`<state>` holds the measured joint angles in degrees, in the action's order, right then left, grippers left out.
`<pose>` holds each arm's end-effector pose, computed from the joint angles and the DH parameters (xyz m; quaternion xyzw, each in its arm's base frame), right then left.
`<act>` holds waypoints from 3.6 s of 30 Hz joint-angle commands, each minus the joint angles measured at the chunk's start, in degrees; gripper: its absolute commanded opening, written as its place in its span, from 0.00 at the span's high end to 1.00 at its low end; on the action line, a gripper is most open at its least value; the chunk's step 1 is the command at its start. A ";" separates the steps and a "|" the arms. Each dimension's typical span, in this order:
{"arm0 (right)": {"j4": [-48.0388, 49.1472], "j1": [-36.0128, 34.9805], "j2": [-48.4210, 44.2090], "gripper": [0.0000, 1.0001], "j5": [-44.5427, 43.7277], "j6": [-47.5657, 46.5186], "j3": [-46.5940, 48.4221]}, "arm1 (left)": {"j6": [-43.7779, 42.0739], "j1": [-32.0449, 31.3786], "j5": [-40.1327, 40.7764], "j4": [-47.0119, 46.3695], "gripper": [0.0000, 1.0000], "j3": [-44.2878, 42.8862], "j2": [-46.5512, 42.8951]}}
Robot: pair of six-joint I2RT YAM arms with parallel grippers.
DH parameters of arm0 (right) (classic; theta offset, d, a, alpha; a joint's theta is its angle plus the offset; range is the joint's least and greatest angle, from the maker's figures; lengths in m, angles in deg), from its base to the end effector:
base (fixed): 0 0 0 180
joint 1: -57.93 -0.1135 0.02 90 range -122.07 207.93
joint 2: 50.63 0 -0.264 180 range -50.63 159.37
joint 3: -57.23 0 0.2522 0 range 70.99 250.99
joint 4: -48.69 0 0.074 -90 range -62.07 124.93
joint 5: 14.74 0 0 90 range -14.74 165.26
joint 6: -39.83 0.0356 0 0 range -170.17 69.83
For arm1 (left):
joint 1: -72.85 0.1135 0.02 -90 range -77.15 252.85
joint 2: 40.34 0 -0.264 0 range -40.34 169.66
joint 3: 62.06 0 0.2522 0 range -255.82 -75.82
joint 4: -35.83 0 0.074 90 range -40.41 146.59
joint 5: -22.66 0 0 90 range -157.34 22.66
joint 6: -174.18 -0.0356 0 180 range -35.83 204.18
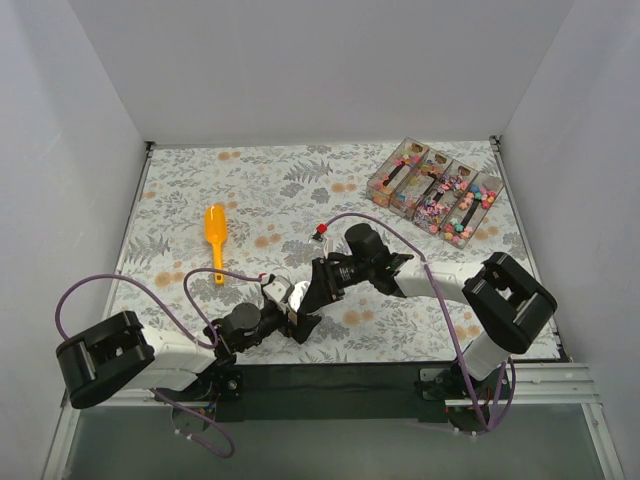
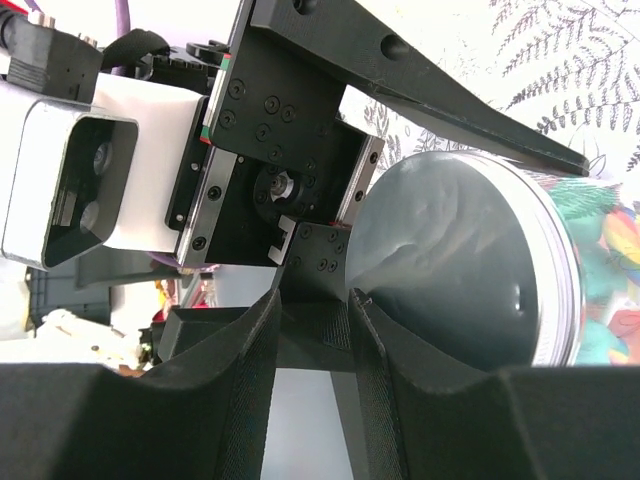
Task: Pack the candies
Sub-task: Place the packing bottle at the center of the board, then reset both arms
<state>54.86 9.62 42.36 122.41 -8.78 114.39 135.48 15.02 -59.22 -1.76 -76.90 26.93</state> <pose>0.1957 0.2590 0.1809 -0.2485 0.7788 0.5700 0.0827 0.0987 -0.1475 0.1291 0.0019 0.7917 -0.4631 0.3984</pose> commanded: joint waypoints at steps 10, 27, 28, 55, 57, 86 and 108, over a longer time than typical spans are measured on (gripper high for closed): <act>-29.24 0.15 9.31 0.53 -19.47 -9.57 -3.41 | -1.82 0.69 -6.37 5.46 0.07 -2.08 -16.37; -37.76 -0.46 16.61 0.52 -31.60 -13.70 1.87 | 2.22 0.69 -9.53 -16.94 0.06 5.47 -21.38; -37.85 -0.46 16.87 0.52 -31.95 -13.87 1.87 | 2.48 0.69 -9.09 -16.24 0.06 5.48 -23.56; -40.40 -0.90 6.17 0.48 -35.99 -15.55 8.10 | -8.07 2.01 20.86 50.45 0.04 -29.30 -36.77; -40.84 -0.90 3.79 0.45 -36.52 -15.63 9.86 | -7.54 2.01 27.81 57.66 0.03 -35.63 -34.23; -45.85 17.90 -66.60 0.02 -93.91 -33.91 3.81 | 20.51 2.01 54.98 101.64 0.04 -57.72 -38.61; -38.64 17.82 -83.94 0.02 -92.33 -41.12 -2.27 | 12.33 2.01 56.30 93.54 0.03 -56.05 -38.09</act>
